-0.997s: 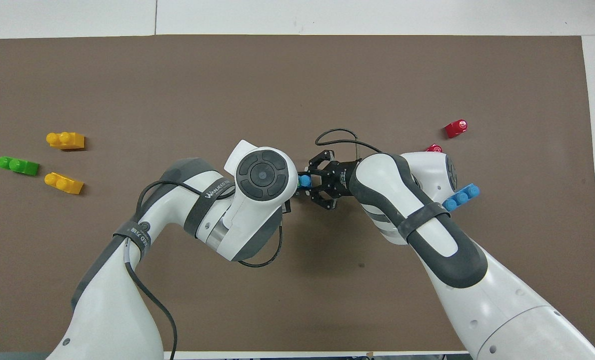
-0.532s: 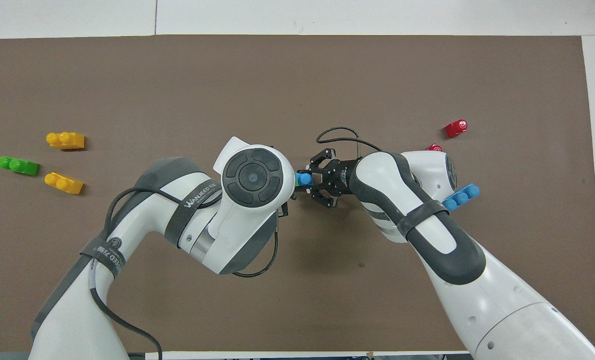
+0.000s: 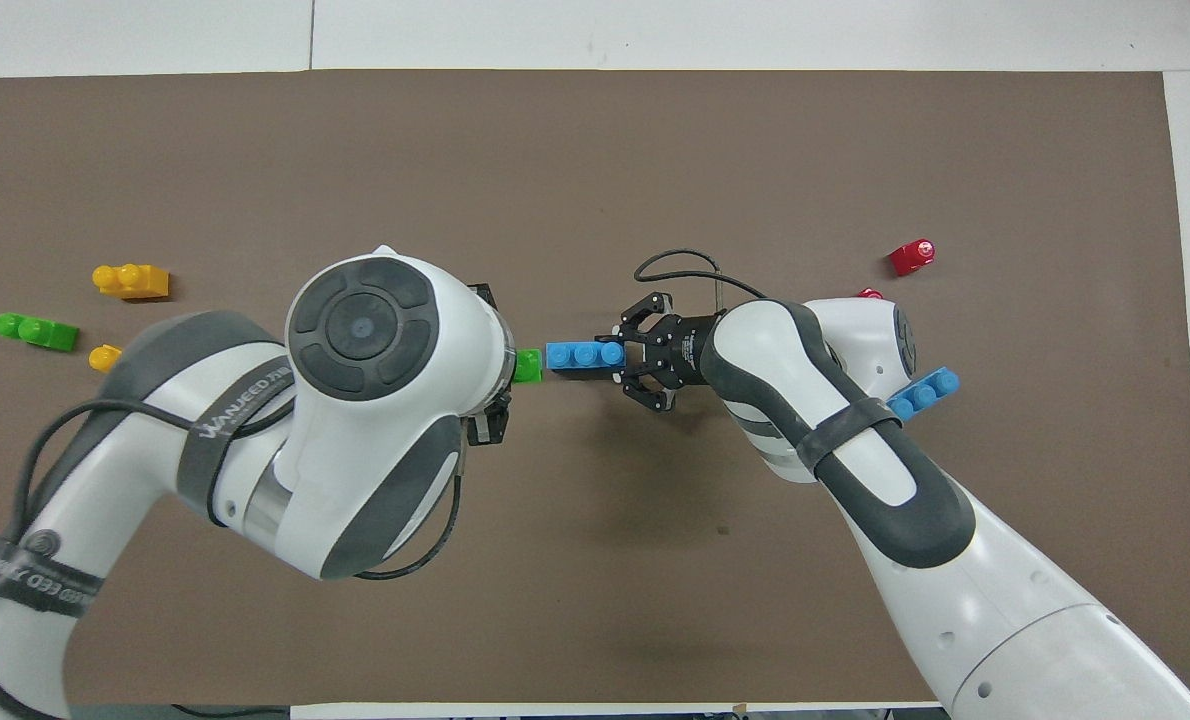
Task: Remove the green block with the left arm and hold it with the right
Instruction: 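Carry green toward the yellow bricks while the right gripper carries blue away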
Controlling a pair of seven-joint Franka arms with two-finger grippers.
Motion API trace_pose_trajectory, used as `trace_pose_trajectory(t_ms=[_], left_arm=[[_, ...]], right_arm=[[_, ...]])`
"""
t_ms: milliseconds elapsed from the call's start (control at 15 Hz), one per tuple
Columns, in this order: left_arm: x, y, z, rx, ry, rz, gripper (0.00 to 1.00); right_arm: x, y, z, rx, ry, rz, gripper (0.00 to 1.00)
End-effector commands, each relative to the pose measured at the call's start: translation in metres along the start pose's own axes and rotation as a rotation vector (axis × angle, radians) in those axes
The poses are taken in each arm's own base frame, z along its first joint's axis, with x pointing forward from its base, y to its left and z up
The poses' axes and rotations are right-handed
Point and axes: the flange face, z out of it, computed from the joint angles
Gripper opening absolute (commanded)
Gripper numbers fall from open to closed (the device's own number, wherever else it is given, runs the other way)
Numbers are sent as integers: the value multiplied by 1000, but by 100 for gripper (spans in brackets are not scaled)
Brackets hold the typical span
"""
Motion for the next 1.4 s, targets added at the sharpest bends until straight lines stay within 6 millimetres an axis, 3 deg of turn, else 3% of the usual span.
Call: trace_pose_trajectory(t_ms=[0,199,532,665,864,1063,1329], left_arm=[[35,-6,-25,41,-18,114,0],[73,3,-28,78,-23,254,0],[141,17,-24,117,-30,478,0],[180,22,-18,123,-37,537,0],[222,27,-12,127,-46,606,0],[256,32,-5,90,-44,664,0],[298,39,26,23,-23,719,0]], right_arm=[[0,-15,-15,43,-22,38,0],[-8,-25,-41,42,-51,47,0],[7,-44,-109,-5,-37,-30,0],[15,-47,-137,-38,-28,-67,0],[38,-47,-177,-87,-25,-136,0],[73,-42,-217,-136,-26,-167,0],[115,-32,-242,-143,-64,-211,0]])
